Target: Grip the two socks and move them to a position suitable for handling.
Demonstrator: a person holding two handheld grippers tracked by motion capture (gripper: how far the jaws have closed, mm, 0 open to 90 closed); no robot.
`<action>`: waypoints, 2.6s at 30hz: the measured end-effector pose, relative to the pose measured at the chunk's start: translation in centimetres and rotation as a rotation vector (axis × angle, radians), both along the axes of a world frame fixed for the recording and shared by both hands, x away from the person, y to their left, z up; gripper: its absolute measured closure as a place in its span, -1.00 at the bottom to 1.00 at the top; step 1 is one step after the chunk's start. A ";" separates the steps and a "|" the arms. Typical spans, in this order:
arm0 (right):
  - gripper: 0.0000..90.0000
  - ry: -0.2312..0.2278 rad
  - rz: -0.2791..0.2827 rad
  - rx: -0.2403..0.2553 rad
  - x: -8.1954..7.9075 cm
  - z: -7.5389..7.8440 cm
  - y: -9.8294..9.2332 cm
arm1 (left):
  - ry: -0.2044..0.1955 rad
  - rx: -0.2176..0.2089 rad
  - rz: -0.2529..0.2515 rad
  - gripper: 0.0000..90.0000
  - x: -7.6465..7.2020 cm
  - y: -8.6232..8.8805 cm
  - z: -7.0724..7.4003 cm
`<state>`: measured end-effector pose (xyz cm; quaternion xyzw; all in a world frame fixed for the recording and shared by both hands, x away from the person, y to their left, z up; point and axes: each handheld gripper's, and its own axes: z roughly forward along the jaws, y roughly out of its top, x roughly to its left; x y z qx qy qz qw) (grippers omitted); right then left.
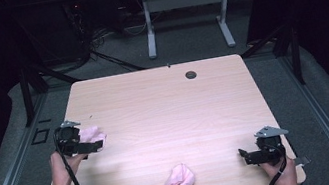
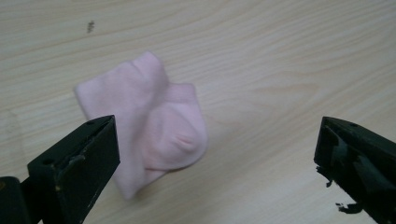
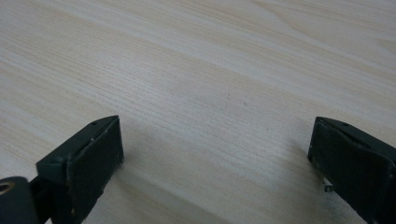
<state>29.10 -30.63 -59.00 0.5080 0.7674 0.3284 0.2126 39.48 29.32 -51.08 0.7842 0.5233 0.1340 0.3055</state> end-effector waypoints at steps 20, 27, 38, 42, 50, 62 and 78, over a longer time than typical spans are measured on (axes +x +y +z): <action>-0.94 -0.003 0.003 0.000 0.0 0.0 0.0 | 0.060 0.116 0.095 -0.15 3.5 0.4 -3.7; -0.94 -0.004 0.002 0.000 0.0 0.0 0.0 | 0.080 0.163 0.072 0.23 3.5 -0.1 -4.7; -0.94 -0.005 -0.005 -0.001 0.0 0.0 0.0 | 0.052 0.168 0.065 0.82 3.3 -0.4 -4.9; -0.94 -0.005 -0.005 -0.001 0.0 0.0 0.0 | 0.049 0.133 0.091 0.85 3.1 0.1 -4.9; -0.93 -0.005 -0.005 0.000 0.0 0.0 0.0 | -0.040 0.068 0.053 0.84 1.5 -0.5 -2.0; -0.93 -0.002 -0.004 -0.004 0.0 0.0 0.0 | -0.123 -0.080 -0.145 0.83 0.0 -8.0 3.2; -0.92 -0.003 -0.003 -0.001 0.0 0.0 -0.1 | -0.007 0.024 -0.391 0.83 0.2 -19.5 1.0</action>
